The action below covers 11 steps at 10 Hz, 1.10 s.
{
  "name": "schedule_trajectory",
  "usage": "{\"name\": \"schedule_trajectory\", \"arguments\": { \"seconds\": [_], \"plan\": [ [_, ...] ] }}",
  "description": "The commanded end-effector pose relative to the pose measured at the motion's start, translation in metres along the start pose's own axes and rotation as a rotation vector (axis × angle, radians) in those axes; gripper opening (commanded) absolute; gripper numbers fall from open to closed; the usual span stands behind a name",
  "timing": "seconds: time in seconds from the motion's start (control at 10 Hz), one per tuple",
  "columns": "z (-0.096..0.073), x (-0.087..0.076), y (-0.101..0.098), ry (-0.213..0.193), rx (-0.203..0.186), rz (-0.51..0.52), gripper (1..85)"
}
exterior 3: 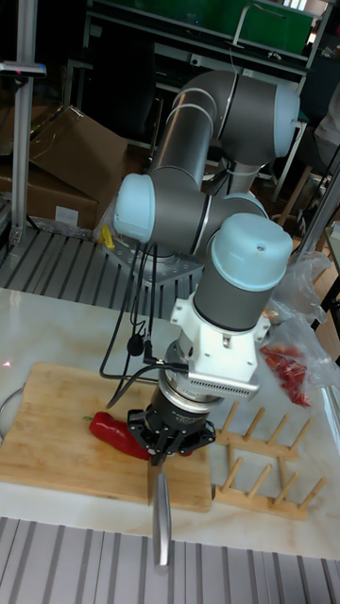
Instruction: Chop the chili peppers
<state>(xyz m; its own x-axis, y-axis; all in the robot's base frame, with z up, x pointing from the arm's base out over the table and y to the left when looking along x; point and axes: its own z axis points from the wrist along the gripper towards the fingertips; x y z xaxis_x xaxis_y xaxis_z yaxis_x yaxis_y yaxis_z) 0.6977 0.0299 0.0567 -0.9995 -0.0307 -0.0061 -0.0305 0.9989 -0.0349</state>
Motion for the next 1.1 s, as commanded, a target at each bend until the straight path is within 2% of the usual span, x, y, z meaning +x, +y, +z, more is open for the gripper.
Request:
{"name": "schedule_trajectory", "arguments": {
  "seconds": [0.0, 0.2, 0.3, 1.0],
  "plan": [
    [-0.010, 0.002, 0.007, 0.014, -0.010, 0.007, 1.3],
    [-0.022, 0.005, 0.014, 0.031, -0.009, 0.008, 1.3],
    [-0.025, 0.005, 0.009, 0.030, 0.009, -0.004, 1.3],
    [0.004, 0.001, 0.008, -0.003, 0.003, -0.006, 1.3]
  ]
}}
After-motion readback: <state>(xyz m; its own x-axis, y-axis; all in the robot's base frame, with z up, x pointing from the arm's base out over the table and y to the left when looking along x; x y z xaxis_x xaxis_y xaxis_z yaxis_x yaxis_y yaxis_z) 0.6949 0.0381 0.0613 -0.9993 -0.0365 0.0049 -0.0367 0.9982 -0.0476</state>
